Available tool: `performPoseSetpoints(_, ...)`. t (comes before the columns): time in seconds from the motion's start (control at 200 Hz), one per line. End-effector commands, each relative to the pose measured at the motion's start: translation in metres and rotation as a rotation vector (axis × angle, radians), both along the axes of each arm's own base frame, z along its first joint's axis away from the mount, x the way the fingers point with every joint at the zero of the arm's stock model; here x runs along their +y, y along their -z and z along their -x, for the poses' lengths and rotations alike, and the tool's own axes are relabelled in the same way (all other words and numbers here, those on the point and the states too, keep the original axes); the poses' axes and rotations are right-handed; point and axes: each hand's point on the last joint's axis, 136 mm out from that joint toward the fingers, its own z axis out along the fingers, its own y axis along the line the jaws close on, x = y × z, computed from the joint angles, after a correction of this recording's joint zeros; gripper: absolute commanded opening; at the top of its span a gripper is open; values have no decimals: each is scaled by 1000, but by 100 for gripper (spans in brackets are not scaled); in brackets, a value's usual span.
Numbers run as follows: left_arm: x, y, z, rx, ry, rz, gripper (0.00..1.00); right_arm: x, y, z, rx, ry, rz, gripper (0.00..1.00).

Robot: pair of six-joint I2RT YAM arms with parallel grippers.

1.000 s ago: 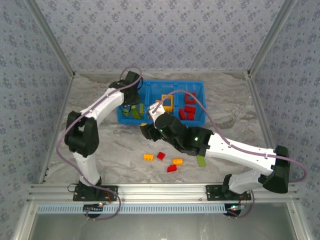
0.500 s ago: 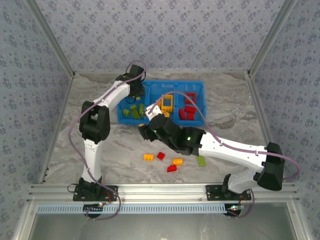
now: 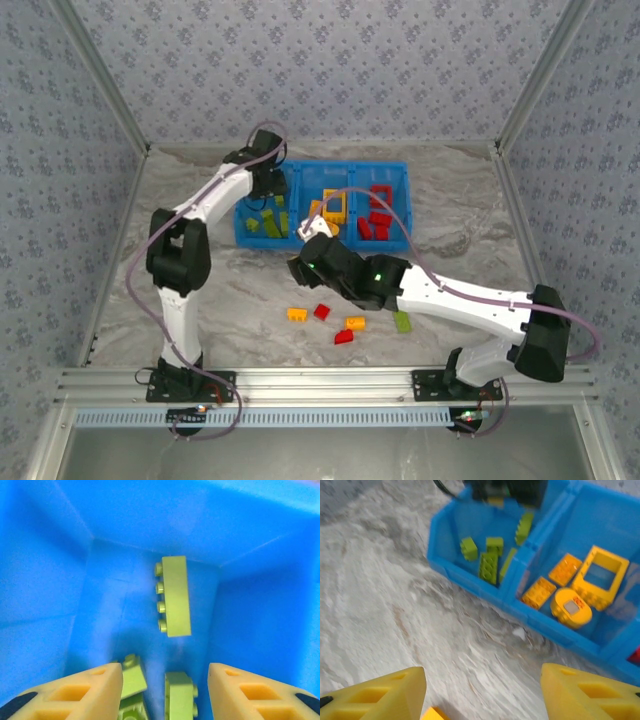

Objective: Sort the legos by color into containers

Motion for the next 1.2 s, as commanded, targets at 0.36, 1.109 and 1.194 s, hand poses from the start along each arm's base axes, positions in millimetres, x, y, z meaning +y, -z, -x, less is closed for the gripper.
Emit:
performPoseSetpoints(0.36,-21,-180,217,-252,371,284,68,-55,102,54,365,-118,309,66)
performPoseSetpoints(1.109,34,-148,348,-176,384,501,69,-17,196,57,479,-303,593,66)
performPoseSetpoints(1.194,34,-148,349,-174,386,501,69,-18,205,56,491,-298,607,59)
